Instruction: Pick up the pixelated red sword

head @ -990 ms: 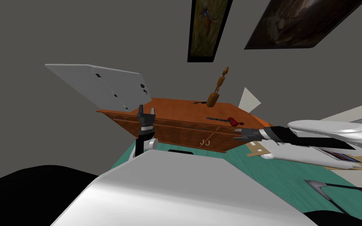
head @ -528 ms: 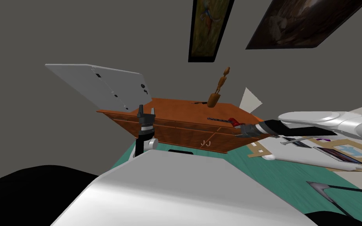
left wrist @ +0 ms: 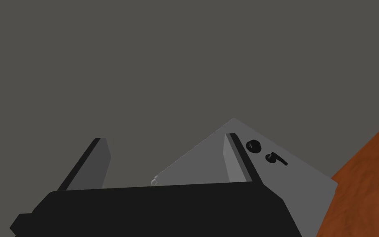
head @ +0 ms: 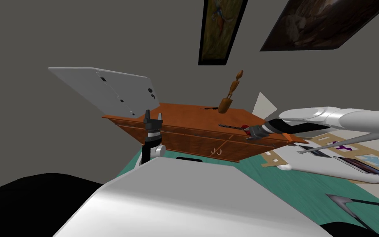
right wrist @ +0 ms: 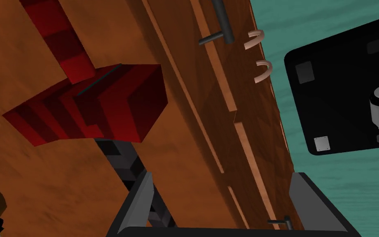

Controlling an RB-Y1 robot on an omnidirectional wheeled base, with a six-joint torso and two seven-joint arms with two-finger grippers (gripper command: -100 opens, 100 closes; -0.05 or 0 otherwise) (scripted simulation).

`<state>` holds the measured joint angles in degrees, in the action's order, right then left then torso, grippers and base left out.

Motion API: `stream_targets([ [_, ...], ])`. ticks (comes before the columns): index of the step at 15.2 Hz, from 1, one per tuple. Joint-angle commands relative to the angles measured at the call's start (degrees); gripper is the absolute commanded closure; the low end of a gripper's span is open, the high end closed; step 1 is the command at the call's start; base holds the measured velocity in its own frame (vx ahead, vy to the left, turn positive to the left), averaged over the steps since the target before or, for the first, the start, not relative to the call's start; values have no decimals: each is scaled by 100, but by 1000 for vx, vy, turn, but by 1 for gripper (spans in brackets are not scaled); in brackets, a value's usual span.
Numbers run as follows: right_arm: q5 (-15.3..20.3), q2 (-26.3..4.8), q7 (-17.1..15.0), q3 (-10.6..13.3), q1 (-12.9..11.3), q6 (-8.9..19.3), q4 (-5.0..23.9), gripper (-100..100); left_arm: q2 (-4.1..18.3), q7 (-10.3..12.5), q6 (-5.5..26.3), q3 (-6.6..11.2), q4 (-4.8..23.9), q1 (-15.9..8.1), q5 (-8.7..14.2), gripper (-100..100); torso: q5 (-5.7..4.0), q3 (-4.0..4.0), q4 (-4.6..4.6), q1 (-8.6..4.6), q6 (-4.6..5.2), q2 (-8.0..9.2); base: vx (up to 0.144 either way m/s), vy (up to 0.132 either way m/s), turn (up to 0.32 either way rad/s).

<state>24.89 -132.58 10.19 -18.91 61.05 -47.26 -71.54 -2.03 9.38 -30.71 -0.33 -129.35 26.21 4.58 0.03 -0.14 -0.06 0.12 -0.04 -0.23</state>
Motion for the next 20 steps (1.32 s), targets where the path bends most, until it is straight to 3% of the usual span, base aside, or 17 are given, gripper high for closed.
stream_targets([
  [1, 79, -205, 4, -11, 37, 31, 79, -100, 0, 0, 0, 0, 0, 0, 0, 0, 0, 0, 0, 0, 0, 0, 40, 13, 22],
  [5, 241, -722, 48, -92, 243, 75, 393, -100, 0, 0, 0, 0, 0, 0, 0, 0, -1, -1, -1, -3, 1, -1, 41, 11, 27],
  [10, 366, -1146, 76, -136, 443, 121, 612, -100, 0, 0, 0, 0, 0, 0, 0, 0, -2, -1, -1, -5, 1, -2, 41, 7, 33],
  [11, 341, -1050, 60, -118, 379, 111, 547, -100, 0, 0, 0, 0, 0, 0, 0, 0, -2, -1, -1, -5, 1, -2, 25, 3, 17],
  [12, 318, -1053, 72, -154, 542, 300, 498, -100, 0, 0, 0, 0, 0, 0, 0, 0, -3, 1, 0, -7, 4, 3, 12, -4, 41],
  [15, 289, -1034, 83, -185, 694, 487, 434, -100, 0, 0, 0, 0, 0, 0, 0, 0, -7, 8, 3, -17, 4, 15, 4, -14, 40],
  [16, 312, -1044, 62, -159, 608, 400, 437, -100, 0, 0, 0, 0, 0, 0, 0, 0, -7, 10, 4, -19, 5, 17, 0, -10, 12],
  [17, 308, -1043, 64, -163, 623, 429, 432, 100, 0, 0, 0, 0, 0, 0, 0, 0, -6, 11, 5, -18, 5, 19, 0, 0, 0],
  [20, 309, -1044, 66, -169, 609, 439, 444, 100, 0, 0, 0, 0, 0, 0, 0, 0, -16, 10, -2, -15, 9, 24, 3, -3, 3],
])
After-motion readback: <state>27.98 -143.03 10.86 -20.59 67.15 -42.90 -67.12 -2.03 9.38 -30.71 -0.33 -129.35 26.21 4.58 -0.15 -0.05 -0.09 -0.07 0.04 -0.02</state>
